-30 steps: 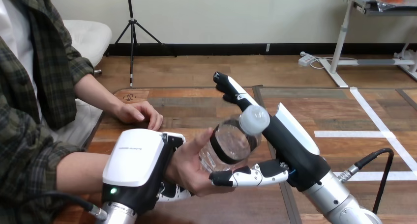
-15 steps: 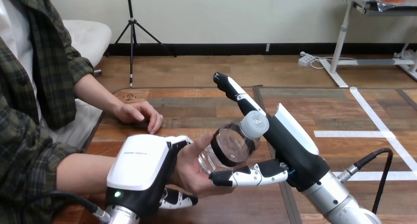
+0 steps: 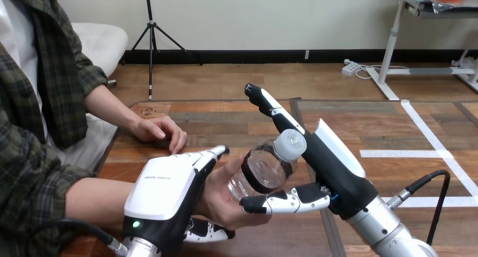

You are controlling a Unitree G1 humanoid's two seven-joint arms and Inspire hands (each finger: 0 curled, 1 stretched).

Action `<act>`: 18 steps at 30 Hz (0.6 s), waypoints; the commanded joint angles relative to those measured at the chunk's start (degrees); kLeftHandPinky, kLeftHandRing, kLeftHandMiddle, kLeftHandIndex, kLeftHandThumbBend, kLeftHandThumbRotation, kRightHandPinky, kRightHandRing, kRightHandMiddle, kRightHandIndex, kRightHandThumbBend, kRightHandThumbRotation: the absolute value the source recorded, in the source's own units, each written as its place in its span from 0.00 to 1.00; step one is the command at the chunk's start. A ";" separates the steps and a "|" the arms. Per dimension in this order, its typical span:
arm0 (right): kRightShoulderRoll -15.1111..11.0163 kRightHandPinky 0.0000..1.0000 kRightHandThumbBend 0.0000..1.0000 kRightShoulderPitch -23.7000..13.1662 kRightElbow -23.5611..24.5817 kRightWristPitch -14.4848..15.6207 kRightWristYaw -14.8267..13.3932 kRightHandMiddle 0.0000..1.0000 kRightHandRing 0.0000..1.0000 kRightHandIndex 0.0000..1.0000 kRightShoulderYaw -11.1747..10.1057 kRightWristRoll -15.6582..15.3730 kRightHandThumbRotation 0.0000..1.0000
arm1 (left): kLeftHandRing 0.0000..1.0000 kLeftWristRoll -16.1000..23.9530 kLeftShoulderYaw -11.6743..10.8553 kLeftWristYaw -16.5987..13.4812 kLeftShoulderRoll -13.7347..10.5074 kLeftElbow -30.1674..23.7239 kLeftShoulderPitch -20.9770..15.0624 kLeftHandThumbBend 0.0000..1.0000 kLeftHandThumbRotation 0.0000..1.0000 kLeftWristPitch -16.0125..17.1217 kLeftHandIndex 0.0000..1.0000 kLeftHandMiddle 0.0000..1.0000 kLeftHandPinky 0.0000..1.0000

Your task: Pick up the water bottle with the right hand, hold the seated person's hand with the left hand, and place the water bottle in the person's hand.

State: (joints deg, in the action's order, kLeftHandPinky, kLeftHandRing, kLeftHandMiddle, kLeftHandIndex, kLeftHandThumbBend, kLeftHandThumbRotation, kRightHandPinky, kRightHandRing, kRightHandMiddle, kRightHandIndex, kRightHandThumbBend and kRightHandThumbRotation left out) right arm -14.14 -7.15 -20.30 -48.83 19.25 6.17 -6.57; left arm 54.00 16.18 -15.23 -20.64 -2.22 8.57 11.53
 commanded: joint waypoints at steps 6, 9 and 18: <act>-0.60 1.00 0.87 -2.55 2.10 0.08 -0.38 1.00 1.00 1.00 -0.27 0.91 0.37 | 1.00 -2.12 0.03 0.05 -0.95 -2.28 -2.28 1.00 0.24 2.73 1.00 1.00 0.80; -0.64 1.00 0.86 -2.59 2.06 0.22 -0.11 1.00 1.00 1.00 -0.19 1.28 0.36 | 1.00 -2.68 -0.01 0.45 -1.09 -2.08 -2.47 1.00 0.26 3.26 1.00 1.00 0.80; -0.54 1.00 0.85 -2.82 1.69 0.00 -0.51 1.00 1.00 1.00 -0.33 0.86 0.35 | 1.00 -4.60 -0.03 1.02 -1.59 -1.67 -2.94 1.00 0.30 5.15 1.00 1.00 0.81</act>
State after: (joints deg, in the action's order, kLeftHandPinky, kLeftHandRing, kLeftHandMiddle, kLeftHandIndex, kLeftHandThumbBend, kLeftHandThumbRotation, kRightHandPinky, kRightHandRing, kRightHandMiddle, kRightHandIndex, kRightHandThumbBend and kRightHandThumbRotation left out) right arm -14.16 -7.15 -20.30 -48.55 19.25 6.17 -6.57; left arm 50.91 16.19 -14.00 -21.69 -2.21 8.57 14.51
